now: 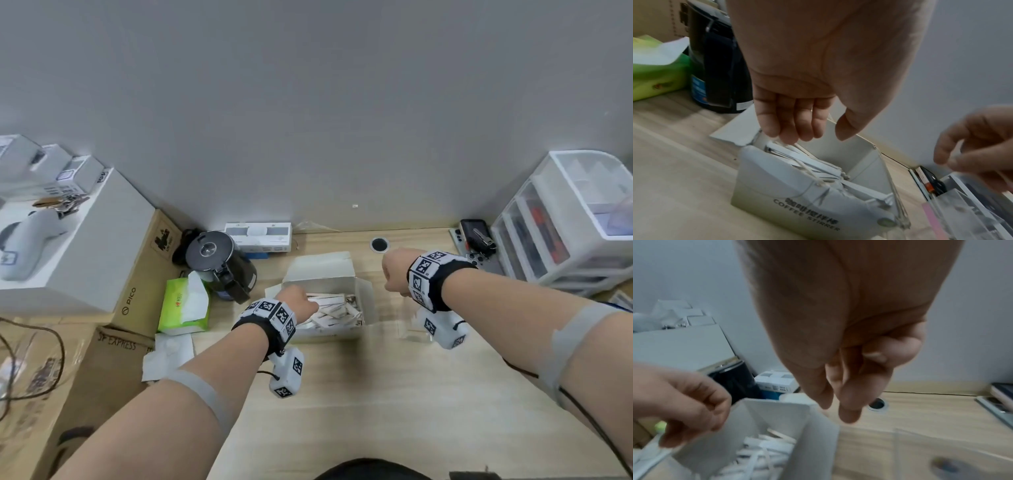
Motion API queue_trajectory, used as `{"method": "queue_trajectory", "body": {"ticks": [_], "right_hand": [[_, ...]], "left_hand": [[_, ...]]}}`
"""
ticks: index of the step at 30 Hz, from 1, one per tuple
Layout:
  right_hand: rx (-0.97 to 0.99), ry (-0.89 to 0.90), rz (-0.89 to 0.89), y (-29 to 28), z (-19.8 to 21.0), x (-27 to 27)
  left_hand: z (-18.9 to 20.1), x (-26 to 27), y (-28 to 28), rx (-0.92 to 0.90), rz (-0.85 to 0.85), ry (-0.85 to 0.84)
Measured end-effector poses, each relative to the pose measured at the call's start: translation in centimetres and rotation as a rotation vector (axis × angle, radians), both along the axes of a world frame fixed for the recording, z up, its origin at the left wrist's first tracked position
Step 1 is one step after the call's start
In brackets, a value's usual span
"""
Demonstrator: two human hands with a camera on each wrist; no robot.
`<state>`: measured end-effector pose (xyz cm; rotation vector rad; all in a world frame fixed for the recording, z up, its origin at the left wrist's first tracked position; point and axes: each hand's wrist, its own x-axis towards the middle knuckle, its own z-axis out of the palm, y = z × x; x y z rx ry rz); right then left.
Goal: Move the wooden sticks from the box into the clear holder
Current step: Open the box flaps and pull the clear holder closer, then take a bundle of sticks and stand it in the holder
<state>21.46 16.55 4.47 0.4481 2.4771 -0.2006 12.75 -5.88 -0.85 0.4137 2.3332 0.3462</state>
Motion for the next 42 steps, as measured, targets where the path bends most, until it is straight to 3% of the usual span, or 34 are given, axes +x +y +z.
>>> {"method": "queue_trajectory", "body": {"ticks": [5,11,18,26,30,35,42], "right_hand": [[-0.189,0.098,0.031,-3.5,0.4,-3.4],[-0.243,0.021,0.144,-8.4,-4.1,-5.0],[-0.186,-0.100,0.245,-10.8,-9.0,-6.3],[-0.044,-0.059,0.294,-11.9,-12.7,-6.7],[0.052,-0.088,0.341,-12.4,-13.3,-7.0],[0.033,-0.149,0.375,-12.6,-13.3,-7.4],[0.067,-0.105,0.374,-12.9,-13.6,-7.1]], "left_hand": [[0.3,-0.7,-2.3,-0.008,0.066,0.036],[-0.5,-1.7,-4.9,-0.022,0.122,0.073],[-2.3,-2.7,-6.7,0.058,0.246,0.071],[-4.1,-3.5,-6.0,0.125,0.215,-0.004],[-4.5,-3.3,-5.7,0.133,0.272,-0.090],[-4.6,-3.3,-5.6,0.157,0.339,-0.140],[-4.7,-3.2,-5.6,0.167,0.362,-0.171]]}}
